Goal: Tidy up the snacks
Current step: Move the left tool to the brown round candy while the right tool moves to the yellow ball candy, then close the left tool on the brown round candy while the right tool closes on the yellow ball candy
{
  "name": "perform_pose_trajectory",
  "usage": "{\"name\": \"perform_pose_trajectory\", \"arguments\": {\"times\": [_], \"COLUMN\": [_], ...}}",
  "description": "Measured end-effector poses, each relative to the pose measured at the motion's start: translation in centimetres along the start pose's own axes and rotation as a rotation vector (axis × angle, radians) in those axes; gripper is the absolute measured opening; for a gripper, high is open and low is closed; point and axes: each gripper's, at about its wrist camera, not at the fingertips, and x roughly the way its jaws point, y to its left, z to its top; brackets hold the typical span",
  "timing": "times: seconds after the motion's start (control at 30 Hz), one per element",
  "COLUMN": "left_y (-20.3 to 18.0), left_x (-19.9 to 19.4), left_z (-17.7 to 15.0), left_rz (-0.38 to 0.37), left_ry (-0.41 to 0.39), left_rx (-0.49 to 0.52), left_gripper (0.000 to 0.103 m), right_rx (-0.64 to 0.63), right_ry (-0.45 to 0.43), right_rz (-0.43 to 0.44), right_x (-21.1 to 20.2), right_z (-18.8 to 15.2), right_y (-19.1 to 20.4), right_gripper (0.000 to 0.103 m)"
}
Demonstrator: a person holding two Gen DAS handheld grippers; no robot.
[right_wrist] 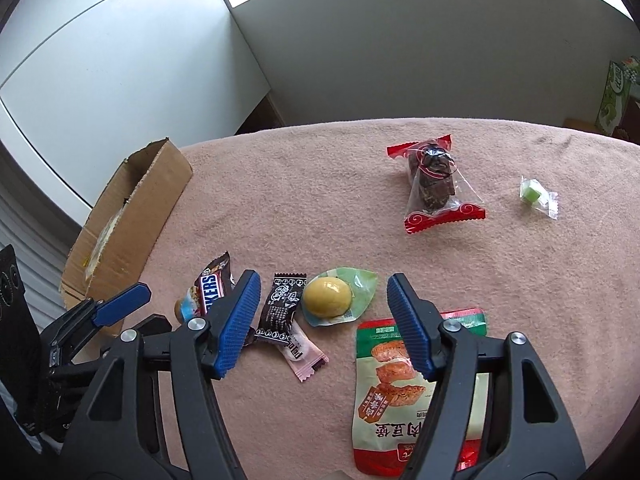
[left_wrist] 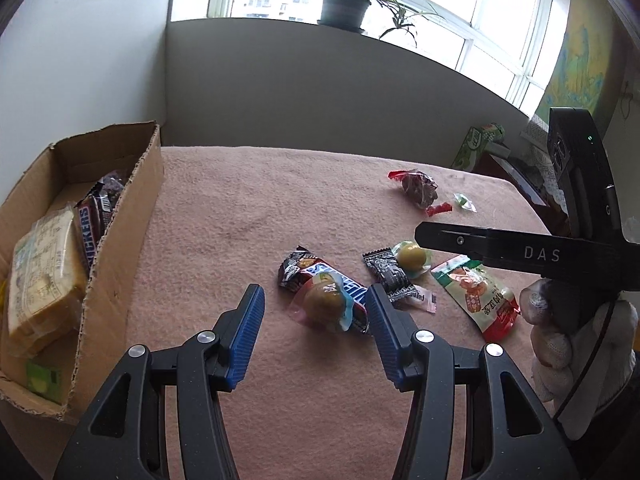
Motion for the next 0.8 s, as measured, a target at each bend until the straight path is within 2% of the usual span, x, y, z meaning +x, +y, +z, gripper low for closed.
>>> {"name": "perform_pose_trajectory", "arguments": {"times": [0.17,0.47,0.67,0.8], "left_y": [0.0,0.0,0.5,0.5], "left_x": [0.7,1.6,2.5,2.4], "left_z": [0.1,0.0,0.0,0.0], "left_rz": [0.01,0.009,-0.011,-0.031], "left_ry": [0.011,0.031,0.06,0.058], "left_rx": [0.009,0.017,-0.003,-0.006], "left_gripper": [0.052,0.052,0.038,0.025], "right_rx": [-0.026,-0.13,-0.151,-0.163], "right_ry": [0.035,0.02,0.015,0.013], "right_rz": [-0.024,-0.13,-0.143,-0.152], "right_x": [1.5,1.9,1.9,1.9], "right_z": [-0.7,-1.3,-1.4,-1.4], "right_y": [0.1,1.6,1.7,2.0], "right_gripper": [0.054,0.049,0.047,0.045]}}
